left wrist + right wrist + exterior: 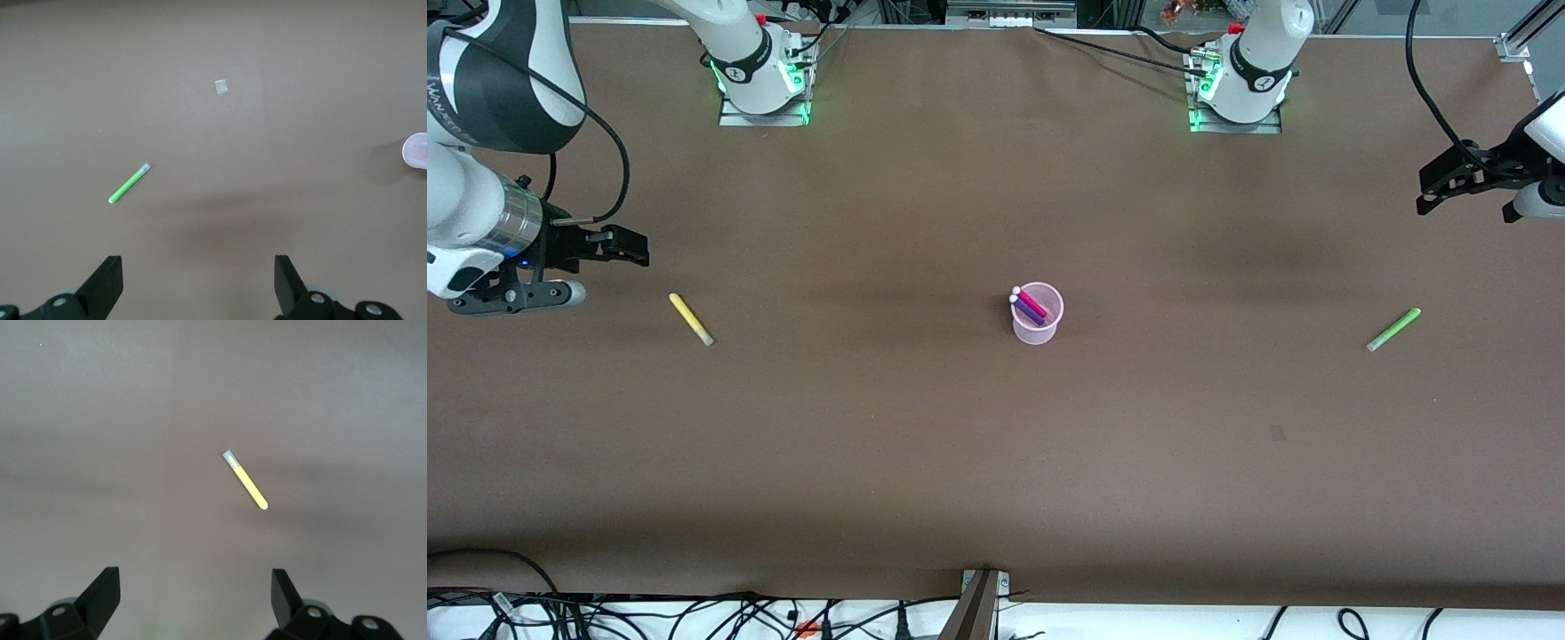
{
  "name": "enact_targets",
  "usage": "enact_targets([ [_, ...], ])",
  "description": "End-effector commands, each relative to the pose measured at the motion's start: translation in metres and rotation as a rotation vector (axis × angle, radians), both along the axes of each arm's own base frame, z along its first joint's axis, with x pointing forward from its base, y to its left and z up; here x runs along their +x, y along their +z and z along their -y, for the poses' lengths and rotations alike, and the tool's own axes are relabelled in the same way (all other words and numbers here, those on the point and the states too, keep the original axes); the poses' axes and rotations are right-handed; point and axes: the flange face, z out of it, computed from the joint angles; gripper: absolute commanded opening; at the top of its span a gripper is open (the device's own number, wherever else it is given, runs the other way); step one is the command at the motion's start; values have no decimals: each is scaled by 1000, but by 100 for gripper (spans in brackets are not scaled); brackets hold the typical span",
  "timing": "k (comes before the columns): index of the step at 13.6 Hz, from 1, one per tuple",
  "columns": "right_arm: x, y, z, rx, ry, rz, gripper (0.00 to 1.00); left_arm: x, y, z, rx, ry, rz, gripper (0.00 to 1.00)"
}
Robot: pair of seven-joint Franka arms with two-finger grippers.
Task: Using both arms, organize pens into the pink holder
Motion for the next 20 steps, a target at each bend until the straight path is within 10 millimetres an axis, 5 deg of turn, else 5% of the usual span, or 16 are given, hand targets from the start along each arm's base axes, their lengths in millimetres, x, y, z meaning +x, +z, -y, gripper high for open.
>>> enact_targets([
  [1,-8,8,5,25,-14,6,100,-1,2,4,-12,7,-10,100],
  [10,-8,10,23,59,-42,11,100,-7,0,2,-12,15,-59,100],
  [20,-7,66,15,51,-160,21,99,-10,-2,5,-34,125,-79,100],
])
